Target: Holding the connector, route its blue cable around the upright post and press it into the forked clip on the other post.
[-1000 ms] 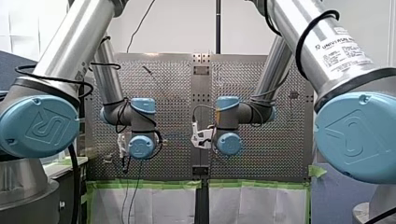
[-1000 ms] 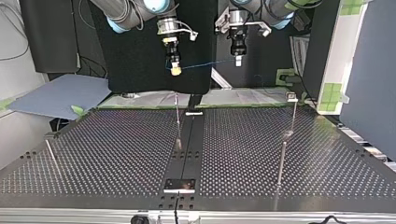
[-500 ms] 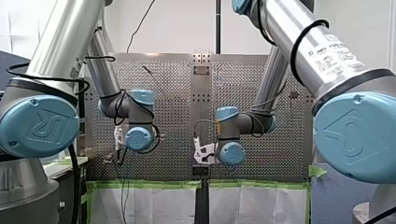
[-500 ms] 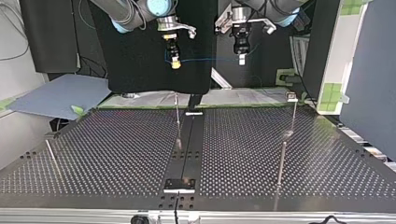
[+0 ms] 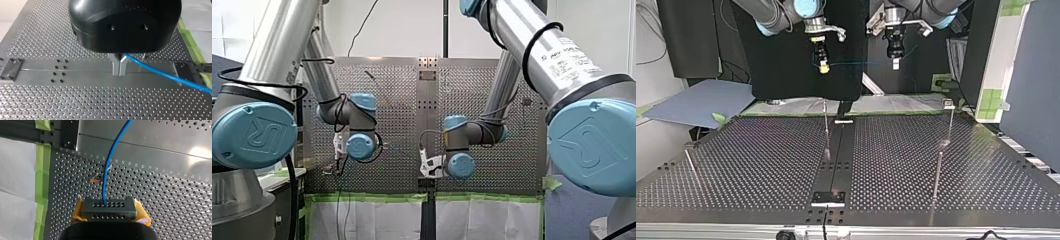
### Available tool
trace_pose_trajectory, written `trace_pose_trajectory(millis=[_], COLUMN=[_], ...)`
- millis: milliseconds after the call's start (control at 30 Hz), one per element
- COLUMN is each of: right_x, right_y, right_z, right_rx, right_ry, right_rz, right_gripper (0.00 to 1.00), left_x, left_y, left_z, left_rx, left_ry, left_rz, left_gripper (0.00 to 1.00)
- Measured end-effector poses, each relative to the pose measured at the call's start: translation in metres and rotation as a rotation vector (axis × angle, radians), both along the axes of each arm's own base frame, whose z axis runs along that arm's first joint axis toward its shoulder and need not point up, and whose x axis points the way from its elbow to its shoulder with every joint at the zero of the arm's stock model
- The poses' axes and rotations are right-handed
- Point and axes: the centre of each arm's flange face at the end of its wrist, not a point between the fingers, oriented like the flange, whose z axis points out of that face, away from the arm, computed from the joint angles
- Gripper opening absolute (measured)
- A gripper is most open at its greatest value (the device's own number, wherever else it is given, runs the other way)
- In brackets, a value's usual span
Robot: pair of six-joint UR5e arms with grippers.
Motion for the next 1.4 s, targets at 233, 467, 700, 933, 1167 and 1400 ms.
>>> trace_pose_trajectory(millis=[233,467,700,933,1167,1400], right_x=[0.011,0.012,0.024,0.031,0.035,0.037], right_y=[-0.006,-0.014,-0.035,-0.055,-0.071,-0.081], right_z=[0.024,0.053,0.097,0.145,0.196,0.249], right_rx=[-0.015,0.002,-0.019,-0.059,-0.101,-0.143], right_ry=[-0.049,-0.107,-0.166,-0.208,-0.246,-0.284], right_rz=[-0.017,-0.018,0.016,0.028,0.039,0.063], right_gripper=[0.00,0.00,0.00,0.00,0.00,0.00], left_x=[0.010,0.029,0.049,0.065,0.086,0.105], left_y=[-0.003,0.001,0.004,0.004,0.014,0.028], left_z=[0.011,0.041,0.078,0.119,0.164,0.208], left_rx=[-0.013,-0.037,-0.089,-0.142,-0.180,-0.195], left_ry=[-0.025,-0.068,-0.121,-0.175,-0.234,-0.291], left_rz=[0.009,0.075,0.152,0.185,0.205,0.206], left_gripper=[0.00,0.00,0.00,0.00,0.00,0.00])
